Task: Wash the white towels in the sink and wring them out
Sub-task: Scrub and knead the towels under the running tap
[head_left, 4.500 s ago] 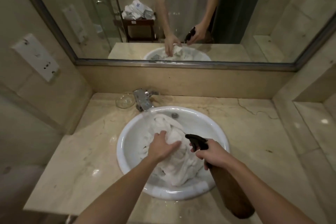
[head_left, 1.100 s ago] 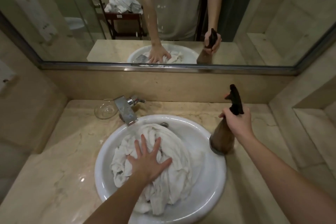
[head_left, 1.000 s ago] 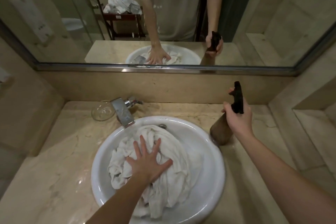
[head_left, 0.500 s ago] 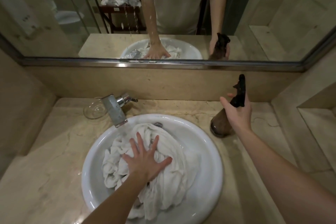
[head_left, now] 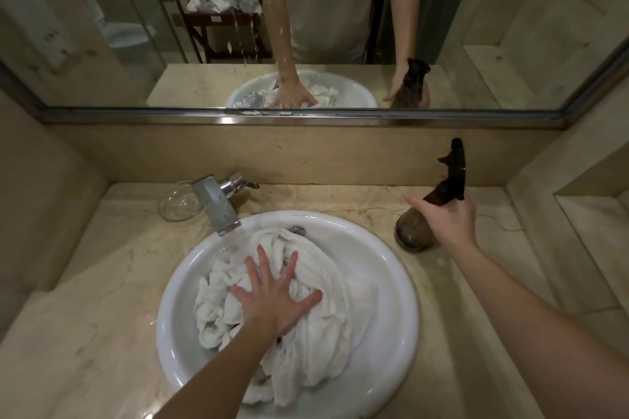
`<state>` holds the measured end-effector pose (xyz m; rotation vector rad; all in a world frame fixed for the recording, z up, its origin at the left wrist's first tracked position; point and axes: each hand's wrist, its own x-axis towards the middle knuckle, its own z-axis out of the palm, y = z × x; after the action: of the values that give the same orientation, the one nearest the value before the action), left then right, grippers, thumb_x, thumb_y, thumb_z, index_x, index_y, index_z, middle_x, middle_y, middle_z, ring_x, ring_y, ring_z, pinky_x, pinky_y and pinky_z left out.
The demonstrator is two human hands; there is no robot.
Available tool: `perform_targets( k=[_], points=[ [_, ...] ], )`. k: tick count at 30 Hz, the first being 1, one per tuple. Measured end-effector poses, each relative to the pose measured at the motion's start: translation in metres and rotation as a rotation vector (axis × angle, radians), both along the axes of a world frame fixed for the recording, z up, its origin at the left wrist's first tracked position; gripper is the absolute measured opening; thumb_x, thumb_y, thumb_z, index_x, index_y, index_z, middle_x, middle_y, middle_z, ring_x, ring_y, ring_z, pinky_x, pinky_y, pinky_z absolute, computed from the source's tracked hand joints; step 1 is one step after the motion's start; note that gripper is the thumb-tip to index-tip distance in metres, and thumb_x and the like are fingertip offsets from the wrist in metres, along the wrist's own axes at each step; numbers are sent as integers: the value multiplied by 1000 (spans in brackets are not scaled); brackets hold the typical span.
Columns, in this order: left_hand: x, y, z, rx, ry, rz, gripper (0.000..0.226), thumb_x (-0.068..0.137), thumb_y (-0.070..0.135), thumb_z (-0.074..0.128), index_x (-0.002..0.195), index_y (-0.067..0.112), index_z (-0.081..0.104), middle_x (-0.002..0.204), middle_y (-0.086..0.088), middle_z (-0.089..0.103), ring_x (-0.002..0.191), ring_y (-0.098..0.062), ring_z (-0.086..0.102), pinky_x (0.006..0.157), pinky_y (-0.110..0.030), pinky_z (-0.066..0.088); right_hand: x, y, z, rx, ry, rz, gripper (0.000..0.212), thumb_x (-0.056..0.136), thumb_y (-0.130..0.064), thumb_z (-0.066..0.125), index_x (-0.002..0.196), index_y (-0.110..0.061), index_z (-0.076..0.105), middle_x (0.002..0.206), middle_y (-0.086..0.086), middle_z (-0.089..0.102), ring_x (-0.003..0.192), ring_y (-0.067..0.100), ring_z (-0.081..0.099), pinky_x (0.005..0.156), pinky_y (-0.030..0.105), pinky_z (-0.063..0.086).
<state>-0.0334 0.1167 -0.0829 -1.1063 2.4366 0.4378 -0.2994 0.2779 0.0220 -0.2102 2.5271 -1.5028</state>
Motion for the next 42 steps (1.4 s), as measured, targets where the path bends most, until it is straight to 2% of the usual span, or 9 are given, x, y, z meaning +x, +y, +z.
perform_targets(
  k=[2,4,7,11,16,19,22,28,42],
  points=[
    [4,-1,1,22,30,-3,100,65,100,14,145,55,-25,152,-9,-46,144,-40,-32,109,-75,3,12,0,-8,116,19,-53,105,61,-48,93,146,-18,38,145,6,43,135,23,38,111,43,35],
    [11,-4,2,70,95,6,98,67,99,17,146,56,-21,153,-4,-44,146,-35,-31,110,-73,0,42,0,-15,190,-3,-212,118,60,-46,93,153,-15,27,155,11,29,143,29,26,113,51,31],
    [30,-8,5,94,349,127,87,84,80,36,154,47,-3,165,5,-17,152,-23,-10,116,-64,5,109,-3,-36,169,112,-337,76,71,-32,88,131,-6,48,134,20,49,126,38,41,103,44,35],
    [47,-16,4,-12,536,451,78,94,58,46,157,22,16,164,-6,16,150,-24,14,122,-48,9,177,-28,-69,222,-27,184,38,87,-28,72,119,-13,57,115,4,57,116,31,52,99,41,41],
    [49,-31,-7,-6,365,364,99,82,84,33,158,27,8,166,-12,-3,153,-27,-4,123,-41,-5,195,-73,-88,534,-138,578,73,89,-73,42,152,-39,28,160,1,25,146,26,24,119,47,22],
    [46,-40,-16,18,351,316,100,81,84,34,158,26,5,166,-12,-3,153,-24,-3,124,-38,-1,196,-96,-96,638,-148,640,82,84,-84,34,154,-50,5,167,-5,0,152,29,2,121,56,4],
    [45,-48,-24,6,380,303,94,84,80,36,158,25,12,164,-12,11,152,-25,9,123,-36,5,193,-113,-109,686,-191,597,94,78,-90,33,153,-49,-5,167,-4,-2,151,32,4,119,60,8],
    [36,-63,-56,-188,519,271,88,74,78,46,128,10,58,119,-16,62,110,-37,60,99,-45,45,187,-137,-132,770,-117,455,102,72,-95,22,155,-36,11,160,2,26,140,32,30,111,59,22],
    [26,-82,-52,24,482,211,84,73,89,30,128,30,56,121,2,66,116,-25,59,99,-36,45,163,-145,-145,607,-74,434,60,90,-76,36,124,-30,54,132,1,57,127,26,49,104,52,35]
  ],
)
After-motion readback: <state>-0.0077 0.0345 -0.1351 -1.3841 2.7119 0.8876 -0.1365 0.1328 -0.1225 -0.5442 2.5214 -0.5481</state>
